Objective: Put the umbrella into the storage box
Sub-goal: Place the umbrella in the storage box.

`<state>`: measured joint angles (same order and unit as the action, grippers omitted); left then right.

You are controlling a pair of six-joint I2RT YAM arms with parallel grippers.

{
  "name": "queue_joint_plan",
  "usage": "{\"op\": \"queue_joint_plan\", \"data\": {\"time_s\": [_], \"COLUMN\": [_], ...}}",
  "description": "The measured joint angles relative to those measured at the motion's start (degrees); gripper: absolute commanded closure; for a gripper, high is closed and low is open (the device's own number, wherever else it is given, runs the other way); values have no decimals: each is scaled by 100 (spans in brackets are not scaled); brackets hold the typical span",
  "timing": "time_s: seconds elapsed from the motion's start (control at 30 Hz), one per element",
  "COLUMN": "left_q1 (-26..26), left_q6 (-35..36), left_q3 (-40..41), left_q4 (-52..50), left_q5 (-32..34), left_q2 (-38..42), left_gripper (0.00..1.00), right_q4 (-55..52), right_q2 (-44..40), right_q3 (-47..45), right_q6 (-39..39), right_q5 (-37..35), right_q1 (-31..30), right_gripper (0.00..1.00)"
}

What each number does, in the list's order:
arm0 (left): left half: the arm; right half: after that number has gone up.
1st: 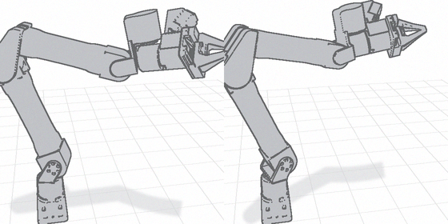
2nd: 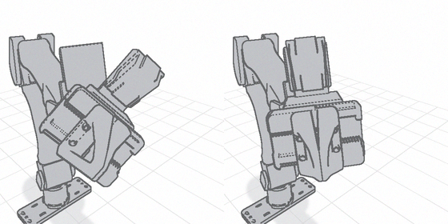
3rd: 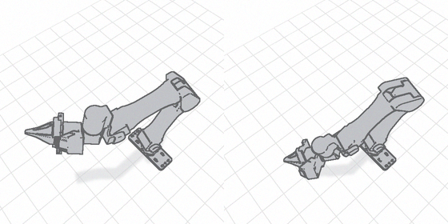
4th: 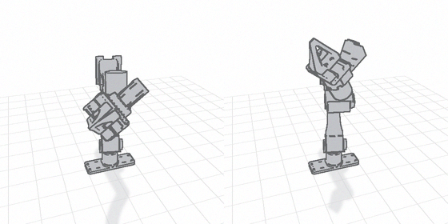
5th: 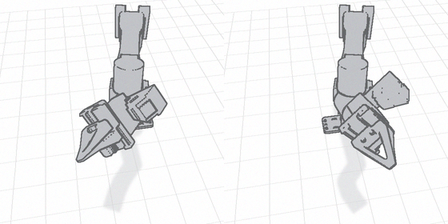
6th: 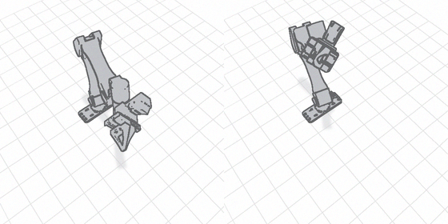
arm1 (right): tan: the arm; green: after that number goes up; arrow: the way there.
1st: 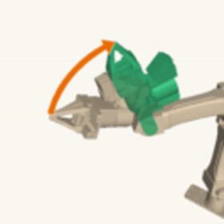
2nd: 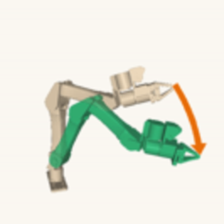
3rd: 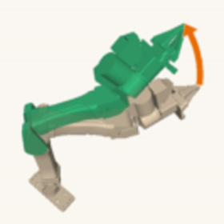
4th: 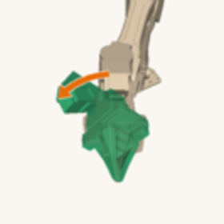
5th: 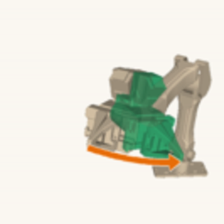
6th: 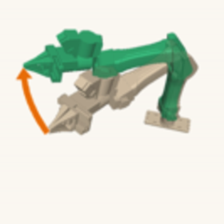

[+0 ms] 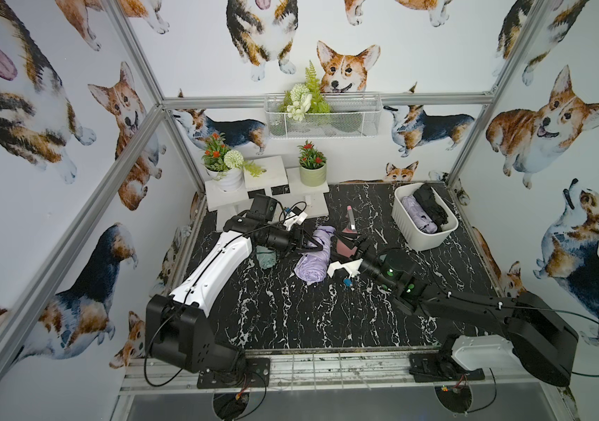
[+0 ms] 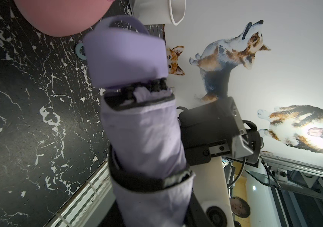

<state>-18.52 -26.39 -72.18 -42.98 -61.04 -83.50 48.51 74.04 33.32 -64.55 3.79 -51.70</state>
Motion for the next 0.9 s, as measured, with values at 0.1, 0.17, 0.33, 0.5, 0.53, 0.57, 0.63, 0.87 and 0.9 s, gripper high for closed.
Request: {"op": "queue_joint_plan", "data": {"time_s": [0.1, 0.17, 0.33, 0.5, 0.53, 0.57, 0.63, 0.87, 0.9], "left_q1": [-39, -74, -175, -192, -197, -210, -260, -529, -540], "left_q6": [-4, -7, -24, -22, -24, -31, -140, -564, -660], "left_q3": [0, 0, 2, 42, 66, 103, 210, 474, 474], "left_q4": [48, 52, 59, 35, 46, 57, 151, 719, 780], "left_q5": [-13, -15, -149, -149, -146, -151, -179, -236, -232], "left_q2": [0, 11, 133, 282, 330, 378, 468, 533, 533], "left_gripper": [100, 100, 100, 100, 100, 100, 100, 98, 89], "right_q4": [-15, -20, -15, 63, 116, 166, 229, 448, 490], "right_q2": [52, 109, 203, 245, 258, 271, 280, 302, 295], "right_q3": [28, 37, 83, 79, 74, 74, 74, 11, -22], "right_q6": [-48, -125, -122, -125, -133, -146, -157, -151, -190], "right_q5": [59, 79, 184, 232, 256, 295, 356, 527, 518], "right_q1": [0, 0, -2, -4, -4, -4, -20, -44, -42], "right_gripper": [32, 34, 31, 26, 26, 28, 32, 64, 69]}}
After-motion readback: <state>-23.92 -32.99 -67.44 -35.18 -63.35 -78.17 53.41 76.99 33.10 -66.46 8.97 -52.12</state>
